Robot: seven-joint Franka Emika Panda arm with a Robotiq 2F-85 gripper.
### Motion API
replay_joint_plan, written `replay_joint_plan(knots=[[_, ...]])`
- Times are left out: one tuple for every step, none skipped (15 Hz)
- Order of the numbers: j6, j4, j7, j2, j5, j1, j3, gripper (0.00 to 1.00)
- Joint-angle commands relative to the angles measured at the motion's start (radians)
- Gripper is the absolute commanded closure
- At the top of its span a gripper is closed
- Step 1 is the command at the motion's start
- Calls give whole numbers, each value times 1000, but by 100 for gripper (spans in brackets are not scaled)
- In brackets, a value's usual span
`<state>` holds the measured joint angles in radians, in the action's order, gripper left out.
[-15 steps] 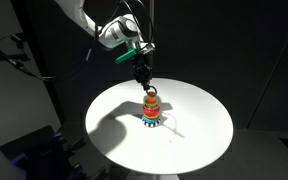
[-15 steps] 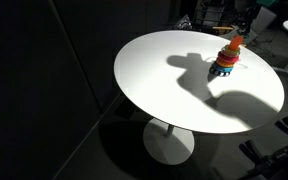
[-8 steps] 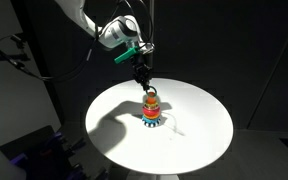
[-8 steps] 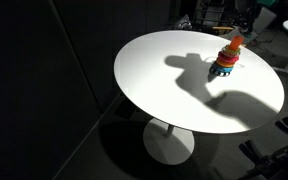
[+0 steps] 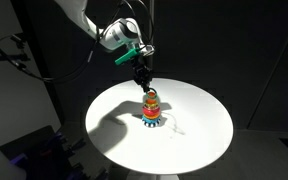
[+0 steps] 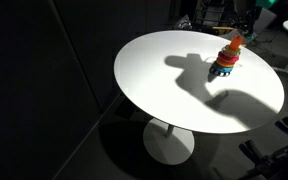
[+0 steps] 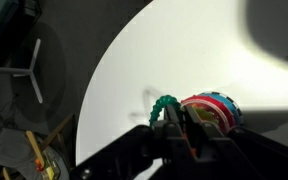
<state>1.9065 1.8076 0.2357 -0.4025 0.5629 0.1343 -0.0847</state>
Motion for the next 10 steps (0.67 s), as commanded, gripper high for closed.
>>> replay_joint_plan(knots=[[-39, -47, 17, -27, 22, -2, 5, 95], [-39, -51, 17, -32, 22, -2, 5, 95], [-41, -56, 17, -37, 22, -1, 5, 95], [-42, -61, 17, -41, 22, -1, 5, 95], [-44, -66, 16, -45, 21, 0, 4, 95], [-48, -73, 16, -51, 21, 0, 4, 95], [-51, -79, 15, -56, 20, 1, 4, 95], [-53, -84, 15, -60, 20, 1, 4, 95], [-57, -89, 15, -64, 21, 3, 4, 95], [-60, -93, 15, -67, 21, 4, 5, 95]])
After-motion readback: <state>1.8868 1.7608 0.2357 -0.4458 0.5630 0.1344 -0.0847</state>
